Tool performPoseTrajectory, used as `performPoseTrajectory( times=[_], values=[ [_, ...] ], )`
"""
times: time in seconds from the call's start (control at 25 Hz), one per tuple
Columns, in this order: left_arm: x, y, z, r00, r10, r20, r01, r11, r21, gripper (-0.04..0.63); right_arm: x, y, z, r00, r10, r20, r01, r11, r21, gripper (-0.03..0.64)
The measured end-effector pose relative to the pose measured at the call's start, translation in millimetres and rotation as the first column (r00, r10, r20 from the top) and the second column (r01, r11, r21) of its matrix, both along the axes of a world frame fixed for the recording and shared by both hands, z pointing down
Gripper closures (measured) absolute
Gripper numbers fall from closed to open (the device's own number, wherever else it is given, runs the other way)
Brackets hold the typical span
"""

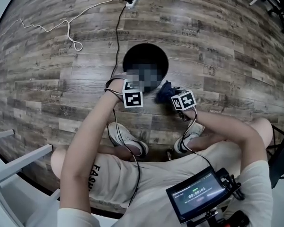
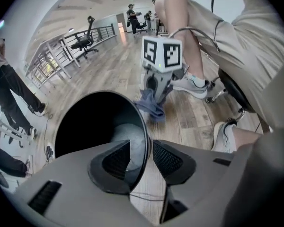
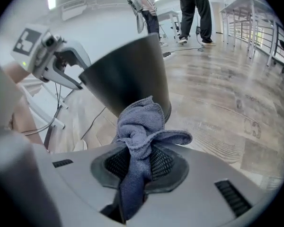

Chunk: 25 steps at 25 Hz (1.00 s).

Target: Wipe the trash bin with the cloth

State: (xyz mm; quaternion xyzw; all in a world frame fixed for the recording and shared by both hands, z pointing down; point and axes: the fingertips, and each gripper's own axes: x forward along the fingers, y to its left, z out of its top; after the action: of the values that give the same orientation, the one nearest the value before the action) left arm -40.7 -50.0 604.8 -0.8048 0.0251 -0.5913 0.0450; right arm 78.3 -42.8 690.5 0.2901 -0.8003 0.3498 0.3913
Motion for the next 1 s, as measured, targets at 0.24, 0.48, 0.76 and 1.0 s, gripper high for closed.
performPoseTrajectory(
  times=[0.24, 0.48, 0.76, 1.0],
  values=[
    [-21.6, -4.2, 10.8, 0.999, 0.008, 0.045, -0.010, 0.999, 0.039, 0.470, -13.0, 9.5, -73.1, 0.989, 0.036, 0.141, -0.044, 0.998, 0.054, 0.534],
    [-16.0, 1.6, 10.6, 0.996, 0.059, 0.069, -0.060, 0.998, 0.014, 0.517, -40.8, 4.9, -121.3, 0.979, 0.011, 0.201, -0.040, 0.989, 0.141, 0.534],
    [-0.4, 13.0, 10.5, 0.996, 0.079, 0.041, -0.079, 0.997, -0.006, 0.542, -38.7, -24.1, -84.2, 0.991, 0.049, 0.127, -0.062, 0.993, 0.100, 0.535],
    [6.1, 14.8, 9.2, 0.996, 0.085, 0.017, -0.085, 0.996, -0.002, 0.554, -34.3, -38.4, -35.7, 0.998, 0.045, 0.054, -0.051, 0.994, 0.098, 0.535]
  ],
)
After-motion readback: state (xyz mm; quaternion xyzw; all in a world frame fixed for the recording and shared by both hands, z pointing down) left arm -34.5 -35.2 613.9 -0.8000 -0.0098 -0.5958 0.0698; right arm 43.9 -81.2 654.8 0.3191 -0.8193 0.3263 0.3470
